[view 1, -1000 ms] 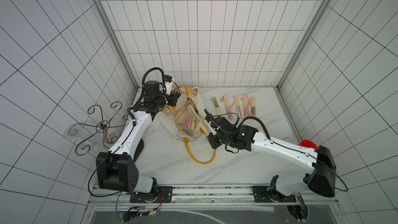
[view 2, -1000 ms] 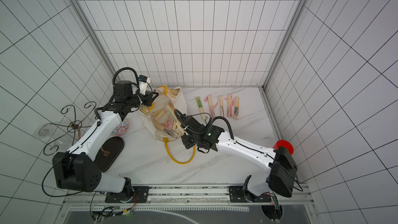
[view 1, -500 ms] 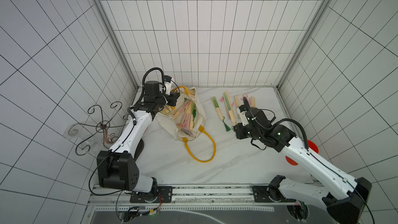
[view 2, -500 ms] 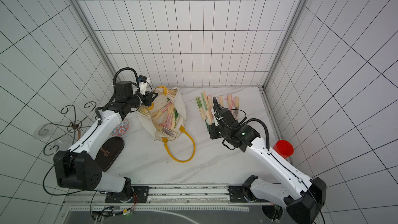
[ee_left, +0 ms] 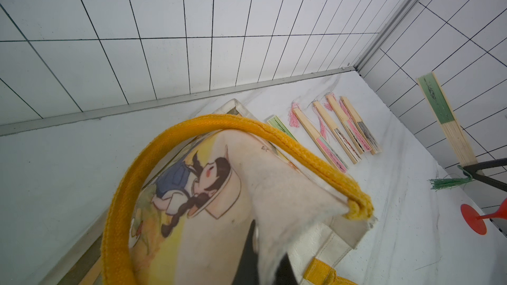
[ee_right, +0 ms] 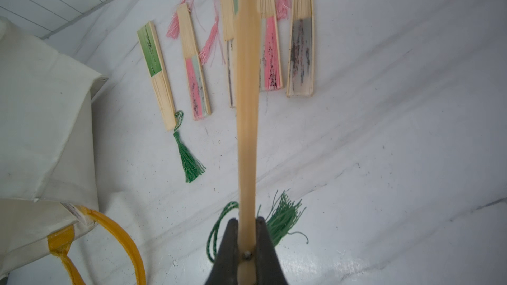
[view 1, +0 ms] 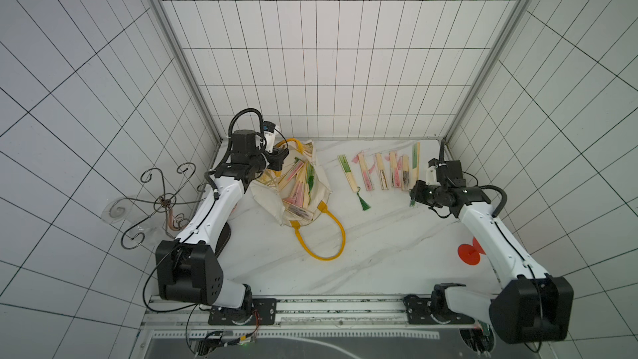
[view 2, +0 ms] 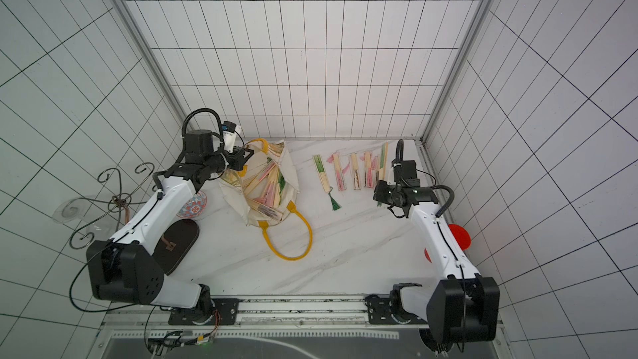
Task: Take out the folding fans from the tote bags
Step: Place the folding fan at the center of the board.
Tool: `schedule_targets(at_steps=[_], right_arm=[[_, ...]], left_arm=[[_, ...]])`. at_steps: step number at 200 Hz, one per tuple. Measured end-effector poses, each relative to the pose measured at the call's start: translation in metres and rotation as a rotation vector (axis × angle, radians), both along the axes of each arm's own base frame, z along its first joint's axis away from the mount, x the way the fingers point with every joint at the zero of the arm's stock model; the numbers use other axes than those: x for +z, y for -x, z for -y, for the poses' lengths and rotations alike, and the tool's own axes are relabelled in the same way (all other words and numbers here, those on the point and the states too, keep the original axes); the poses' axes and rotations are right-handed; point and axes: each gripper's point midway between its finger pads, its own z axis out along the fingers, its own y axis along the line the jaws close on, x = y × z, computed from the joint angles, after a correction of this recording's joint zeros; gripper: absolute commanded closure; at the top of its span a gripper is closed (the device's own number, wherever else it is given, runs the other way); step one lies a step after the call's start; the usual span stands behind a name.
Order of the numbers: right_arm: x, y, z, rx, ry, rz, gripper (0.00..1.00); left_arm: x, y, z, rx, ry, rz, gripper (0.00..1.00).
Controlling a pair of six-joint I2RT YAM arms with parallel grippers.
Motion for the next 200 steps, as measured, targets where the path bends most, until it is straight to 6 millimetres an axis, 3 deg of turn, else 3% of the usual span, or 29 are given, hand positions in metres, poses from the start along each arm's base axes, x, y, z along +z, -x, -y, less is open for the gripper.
schedule_targets(at_steps=[43, 132, 200], right_arm=[[-0.033, 0.007, 0.012, -0.035, -0.088, -0.055, 1.00], [-0.104, 0.050, 0.000, -0.064, -0.228, -0.205, 1.00], [-0.133, 0.063, -0.004, -0.080, -0.262, -0.253, 0.99]], left_arm=[[0.001, 0.001, 0.000, -0.003, 0.001, -0.007, 1.00], [-0.001, -0.001, 0.002, -0.011, 0.005, -0.013, 1.00], [-0.001, -0.001, 0.002, -0.010, 0.005, -0.013, 1.00]])
